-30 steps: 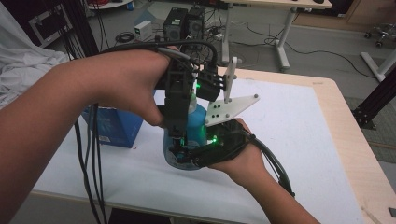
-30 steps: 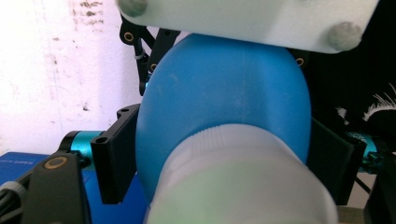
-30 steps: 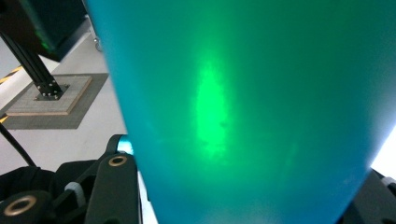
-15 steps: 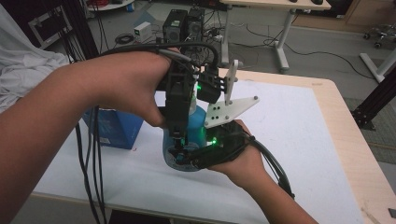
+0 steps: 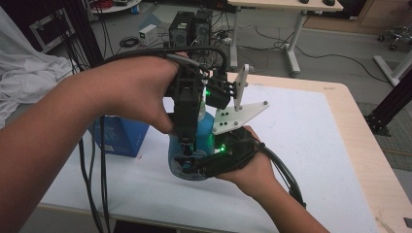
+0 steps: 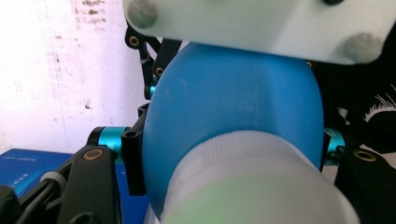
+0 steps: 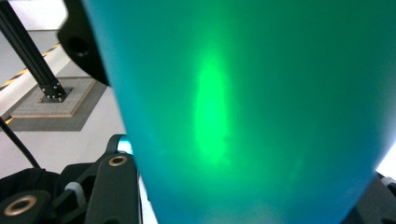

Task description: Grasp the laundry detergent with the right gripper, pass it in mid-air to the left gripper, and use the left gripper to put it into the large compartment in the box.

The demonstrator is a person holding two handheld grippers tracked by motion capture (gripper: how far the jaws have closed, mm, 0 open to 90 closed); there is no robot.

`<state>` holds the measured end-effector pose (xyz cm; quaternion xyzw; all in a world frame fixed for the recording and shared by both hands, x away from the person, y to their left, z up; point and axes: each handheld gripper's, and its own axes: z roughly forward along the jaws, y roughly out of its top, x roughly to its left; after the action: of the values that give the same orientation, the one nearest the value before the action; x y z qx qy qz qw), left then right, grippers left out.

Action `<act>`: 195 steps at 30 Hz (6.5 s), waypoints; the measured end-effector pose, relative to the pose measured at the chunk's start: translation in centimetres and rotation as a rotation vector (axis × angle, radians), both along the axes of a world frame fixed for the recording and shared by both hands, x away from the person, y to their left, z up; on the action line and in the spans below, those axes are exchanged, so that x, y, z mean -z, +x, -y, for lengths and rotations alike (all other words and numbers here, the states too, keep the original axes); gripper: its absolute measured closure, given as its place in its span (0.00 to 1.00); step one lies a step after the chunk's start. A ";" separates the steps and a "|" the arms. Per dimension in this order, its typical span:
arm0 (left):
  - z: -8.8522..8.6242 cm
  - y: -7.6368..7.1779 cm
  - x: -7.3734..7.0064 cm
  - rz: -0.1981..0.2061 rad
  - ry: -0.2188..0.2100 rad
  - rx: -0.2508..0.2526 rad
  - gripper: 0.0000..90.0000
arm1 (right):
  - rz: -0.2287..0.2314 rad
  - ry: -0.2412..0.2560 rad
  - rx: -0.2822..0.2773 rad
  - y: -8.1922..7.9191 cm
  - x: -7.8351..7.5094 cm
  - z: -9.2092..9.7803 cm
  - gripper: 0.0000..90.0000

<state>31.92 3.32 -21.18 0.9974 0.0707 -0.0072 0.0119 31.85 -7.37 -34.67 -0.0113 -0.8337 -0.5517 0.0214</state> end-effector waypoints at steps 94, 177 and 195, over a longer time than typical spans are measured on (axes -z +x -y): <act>-21.4 11.6 0.0 0.019 0.017 -0.841 0.42 | 0.123 -0.578 0.137 4.9 -6.0 11.7 0.01; -13.5 8.6 -2.3 0.116 0.019 -0.282 0.08 | 0.079 -0.647 0.078 8.3 -6.6 14.0 0.01; -8.4 8.4 0.3 0.029 0.037 -0.090 0.02 | 0.080 -0.826 0.107 9.9 -7.5 15.0 0.01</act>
<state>40.27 11.70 -21.43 0.9933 0.1153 0.0090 -0.0054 41.77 -22.40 -27.15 -0.0408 -0.9833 -0.1712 -0.0463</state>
